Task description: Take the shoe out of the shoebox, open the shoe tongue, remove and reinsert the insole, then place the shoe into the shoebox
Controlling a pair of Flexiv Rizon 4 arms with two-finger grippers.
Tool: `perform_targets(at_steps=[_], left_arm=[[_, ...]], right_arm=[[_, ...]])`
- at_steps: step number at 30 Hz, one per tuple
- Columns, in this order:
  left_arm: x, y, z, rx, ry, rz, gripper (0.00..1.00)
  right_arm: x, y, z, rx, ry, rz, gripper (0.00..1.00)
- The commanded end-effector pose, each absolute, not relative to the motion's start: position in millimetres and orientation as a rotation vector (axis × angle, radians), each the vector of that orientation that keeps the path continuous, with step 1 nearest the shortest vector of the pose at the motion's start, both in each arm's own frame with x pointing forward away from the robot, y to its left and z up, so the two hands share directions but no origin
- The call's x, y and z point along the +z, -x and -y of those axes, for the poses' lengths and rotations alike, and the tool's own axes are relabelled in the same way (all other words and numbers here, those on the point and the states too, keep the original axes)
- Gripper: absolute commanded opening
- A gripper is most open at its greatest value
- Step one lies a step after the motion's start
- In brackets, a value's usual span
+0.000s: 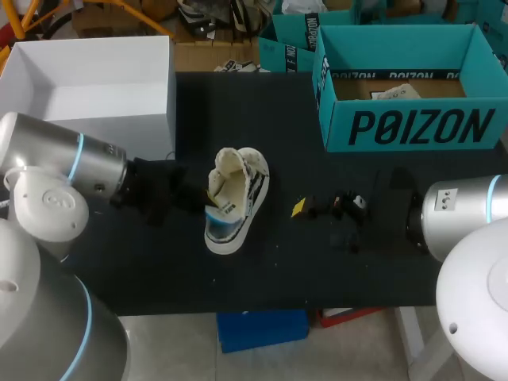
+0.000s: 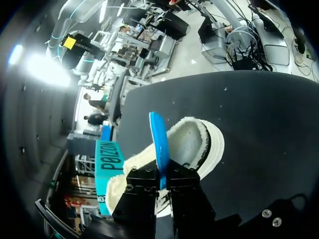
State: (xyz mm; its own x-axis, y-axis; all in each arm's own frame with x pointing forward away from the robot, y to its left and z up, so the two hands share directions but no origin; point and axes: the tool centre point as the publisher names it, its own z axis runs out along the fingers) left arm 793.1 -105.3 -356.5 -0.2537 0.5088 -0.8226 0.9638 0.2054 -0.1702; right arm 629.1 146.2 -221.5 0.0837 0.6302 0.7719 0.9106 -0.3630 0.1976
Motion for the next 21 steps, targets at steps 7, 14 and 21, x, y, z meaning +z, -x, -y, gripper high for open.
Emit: perform_targets(at_steps=[7,14,21], left_arm=[[-364.2,-784.1,108.0,-0.815,-1.438,-1.899,0.0],[-366.1,-789.0,112.4,-0.75,-1.473,-1.921,0.0],[-368.7,-790.6,115.3,-0.65,-1.537,-1.951,0.0]], right_arm=[[-226.5,-628.1,-141.2,-1.31,1.849,1.418,1.0],[-226.5,-628.1,-141.2,-1.31,1.849,1.418,1.0],[-226.5,-628.1,-141.2,-1.31,1.849,1.418,1.0]])
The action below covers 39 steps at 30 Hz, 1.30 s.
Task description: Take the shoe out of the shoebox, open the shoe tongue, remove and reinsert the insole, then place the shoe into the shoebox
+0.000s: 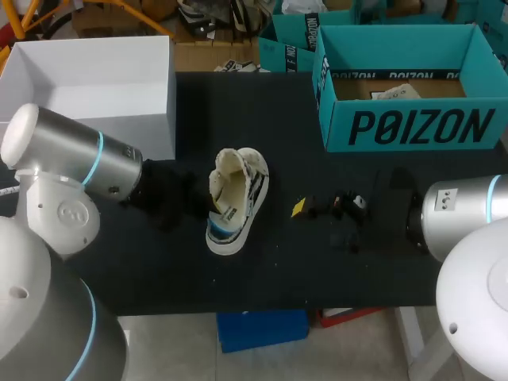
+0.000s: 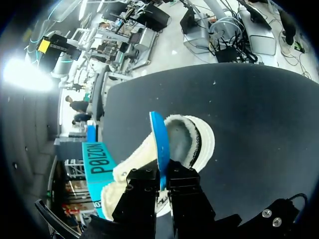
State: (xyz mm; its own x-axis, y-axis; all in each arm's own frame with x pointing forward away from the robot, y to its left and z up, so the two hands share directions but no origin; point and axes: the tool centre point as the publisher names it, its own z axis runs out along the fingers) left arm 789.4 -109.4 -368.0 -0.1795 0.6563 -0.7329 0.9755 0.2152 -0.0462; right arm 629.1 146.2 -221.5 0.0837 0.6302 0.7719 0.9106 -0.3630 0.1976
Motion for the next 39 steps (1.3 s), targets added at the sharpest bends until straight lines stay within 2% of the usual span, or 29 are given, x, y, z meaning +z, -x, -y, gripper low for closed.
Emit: perform_targets(at_steps=[1,11,29,30,31,32,33,34,39], left_arm=[[-369.9,-790.5,115.2,-0.638,-1.544,-1.954,0.0],[-386.4,-797.6,113.3,-0.573,-1.545,-2.014,0.0],[-376.9,-804.9,125.3,-0.566,-1.498,-2.001,0.0],[-375.6,-803.2,124.3,-0.567,-1.501,-1.999,0.07],[-374.1,-801.2,123.0,-0.568,-1.502,-1.998,0.27],[-372.2,-798.9,121.5,-0.57,-1.503,-1.996,0.41],[-370.4,-796.8,119.9,-0.574,-1.505,-1.994,0.78],[-368.2,-794.2,118.3,-0.576,-1.505,-1.993,1.0],[-357.3,-787.6,108.9,-0.599,-1.493,-1.975,1.0]], right_arm=[[-226.5,-628.1,-141.2,-1.31,1.849,1.418,1.0],[-226.5,-628.1,-141.2,-1.31,1.849,1.418,1.0],[-226.5,-628.1,-141.2,-1.31,1.849,1.418,1.0],[-226.5,-628.1,-141.2,-1.31,1.849,1.418,1.0],[-226.5,-628.1,-141.2,-1.31,1.849,1.418,1.0],[-226.5,-628.1,-141.2,-1.31,1.849,1.418,1.0],[-226.5,-628.1,-141.2,-1.31,1.849,1.418,1.0],[-226.5,-628.1,-141.2,-1.31,1.849,1.418,1.0],[-226.5,-628.1,-141.2,-1.31,1.849,1.418,1.0]])
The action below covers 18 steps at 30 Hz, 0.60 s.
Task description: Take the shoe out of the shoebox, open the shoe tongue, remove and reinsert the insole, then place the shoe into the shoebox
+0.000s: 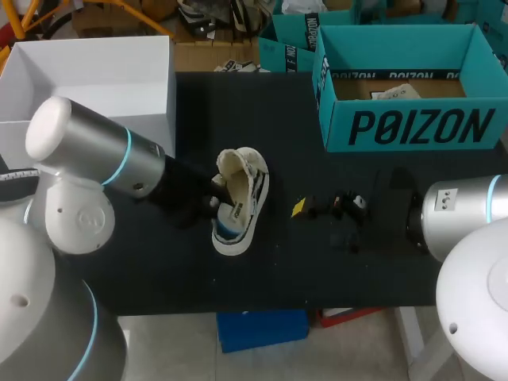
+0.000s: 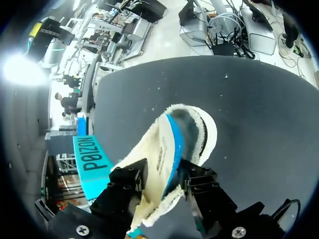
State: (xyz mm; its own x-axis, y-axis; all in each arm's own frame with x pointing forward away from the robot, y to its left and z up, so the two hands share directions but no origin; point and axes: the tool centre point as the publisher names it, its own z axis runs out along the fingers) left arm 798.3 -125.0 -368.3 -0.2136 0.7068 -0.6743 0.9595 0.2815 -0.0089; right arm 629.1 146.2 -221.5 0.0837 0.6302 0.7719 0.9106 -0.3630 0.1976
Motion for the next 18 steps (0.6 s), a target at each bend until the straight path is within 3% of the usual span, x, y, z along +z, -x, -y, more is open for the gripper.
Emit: perform_targets(at_steps=[1,9,10,11,12,15,16,18], left_arm=[[-354.2,-785.8,107.4,-0.6,-1.494,-1.968,1.0],[-332.0,-782.6,99.9,-0.602,-1.541,-1.937,1.0],[-331.0,-782.6,100.0,-0.593,-1.556,-1.938,0.89],[-330.0,-782.6,100.3,-0.589,-1.575,-1.942,0.62],[-329.6,-781.4,101.8,-0.575,-1.603,-1.948,0.45],[-331.3,-776.3,105.3,-0.533,-1.692,-1.964,0.07],[-332.0,-774.9,106.1,-0.522,-1.718,-1.967,0.0],[-335.0,-775.6,106.2,-0.5,-1.76,-1.979,0.0]], right_arm=[[-226.5,-628.1,-141.2,-1.31,1.849,1.418,1.0],[-226.5,-628.1,-141.2,-1.31,1.849,1.418,1.0],[-226.5,-628.1,-141.2,-1.31,1.849,1.418,1.0],[-226.5,-628.1,-141.2,-1.31,1.849,1.418,1.0],[-226.5,-628.1,-141.2,-1.31,1.849,1.418,1.0],[-226.5,-628.1,-141.2,-1.31,1.849,1.418,1.0],[-226.5,-628.1,-141.2,-1.31,1.849,1.418,1.0],[-226.5,-628.1,-141.2,-1.31,1.849,1.418,1.0]])
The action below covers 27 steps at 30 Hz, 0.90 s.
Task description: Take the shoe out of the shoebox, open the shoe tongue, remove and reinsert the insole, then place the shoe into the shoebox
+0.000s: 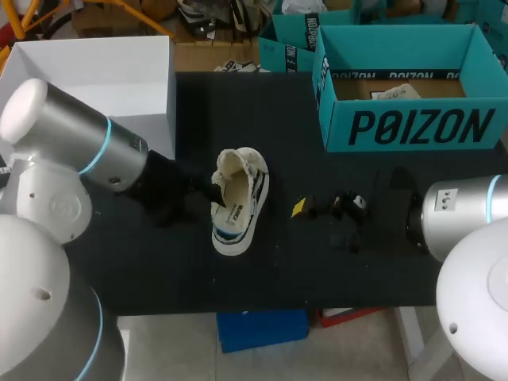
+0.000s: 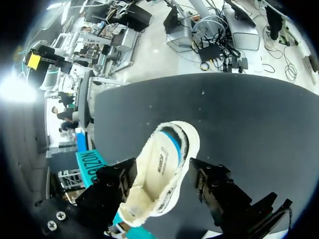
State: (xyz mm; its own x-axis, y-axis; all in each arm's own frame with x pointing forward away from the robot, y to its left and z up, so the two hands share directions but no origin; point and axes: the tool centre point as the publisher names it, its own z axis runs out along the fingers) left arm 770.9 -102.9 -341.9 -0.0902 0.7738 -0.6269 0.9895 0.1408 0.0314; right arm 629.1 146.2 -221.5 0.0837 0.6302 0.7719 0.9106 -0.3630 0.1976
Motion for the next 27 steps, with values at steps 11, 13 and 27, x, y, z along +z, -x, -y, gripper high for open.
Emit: perform_targets(at_steps=[11,13,27], left_arm=[[-353.3,-764.8,115.8,-0.372,-1.941,-2.008,0.0],[-356.6,-764.7,117.5,-0.364,-1.954,-2.011,0.0],[-378.3,-764.4,126.4,-0.312,-2.019,-2.026,0.0]], right_arm=[[-226.5,-628.1,-141.2,-1.31,1.849,1.418,1.0],[-226.5,-628.1,-141.2,-1.31,1.849,1.418,1.0],[-226.5,-628.1,-141.2,-1.31,1.849,1.418,1.0]])
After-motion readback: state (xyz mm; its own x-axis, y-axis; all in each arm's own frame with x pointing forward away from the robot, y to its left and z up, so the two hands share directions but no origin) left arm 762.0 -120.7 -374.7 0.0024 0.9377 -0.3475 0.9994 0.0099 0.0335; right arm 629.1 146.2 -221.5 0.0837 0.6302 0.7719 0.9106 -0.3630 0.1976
